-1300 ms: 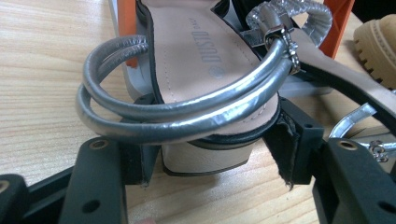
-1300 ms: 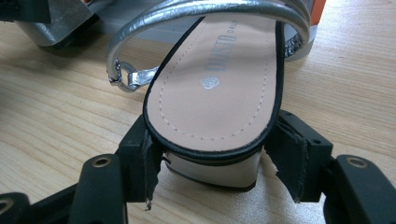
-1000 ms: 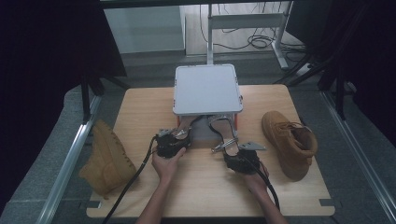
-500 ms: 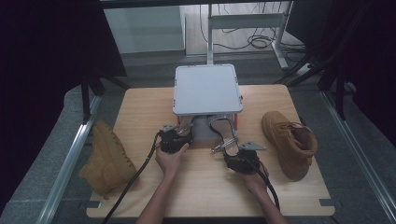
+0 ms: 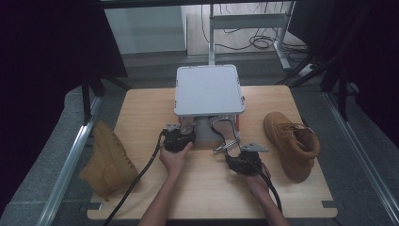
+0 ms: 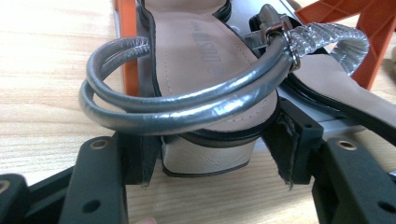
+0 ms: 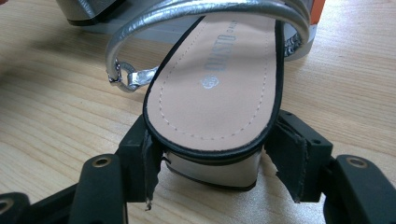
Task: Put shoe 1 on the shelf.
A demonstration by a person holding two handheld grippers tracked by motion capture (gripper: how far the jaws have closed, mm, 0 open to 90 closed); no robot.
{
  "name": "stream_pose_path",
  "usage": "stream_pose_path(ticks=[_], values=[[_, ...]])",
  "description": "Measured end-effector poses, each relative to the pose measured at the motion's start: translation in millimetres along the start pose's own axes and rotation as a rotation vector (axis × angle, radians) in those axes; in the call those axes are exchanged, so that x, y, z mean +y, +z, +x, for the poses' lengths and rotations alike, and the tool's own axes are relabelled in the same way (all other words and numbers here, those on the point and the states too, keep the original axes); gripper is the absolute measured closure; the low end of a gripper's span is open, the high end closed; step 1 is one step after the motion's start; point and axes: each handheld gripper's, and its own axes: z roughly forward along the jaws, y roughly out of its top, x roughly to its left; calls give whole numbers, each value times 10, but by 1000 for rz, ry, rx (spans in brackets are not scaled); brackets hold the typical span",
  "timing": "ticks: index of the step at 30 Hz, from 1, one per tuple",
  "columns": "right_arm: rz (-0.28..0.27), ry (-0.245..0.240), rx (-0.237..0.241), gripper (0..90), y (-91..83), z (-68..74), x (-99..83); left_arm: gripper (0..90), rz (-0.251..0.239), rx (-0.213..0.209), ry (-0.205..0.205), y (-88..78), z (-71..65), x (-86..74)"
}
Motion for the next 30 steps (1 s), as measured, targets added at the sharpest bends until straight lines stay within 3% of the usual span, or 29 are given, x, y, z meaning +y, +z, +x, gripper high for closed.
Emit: stream_pose_path(ticks=[7, 13, 22, 30], values=[[0, -1, -1, 381, 0, 4, -1, 392, -12, 17, 17, 22, -29, -22], [-1, 5, -1, 381, 2, 5, 1, 390, -3, 5, 21, 19, -10, -14], [-56, 94, 0, 388, -33, 16, 115, 390, 2, 0, 12, 18, -3, -6], [-79, 144, -13, 389, 88, 37, 227, 389, 5, -1, 10, 18, -2, -6]])
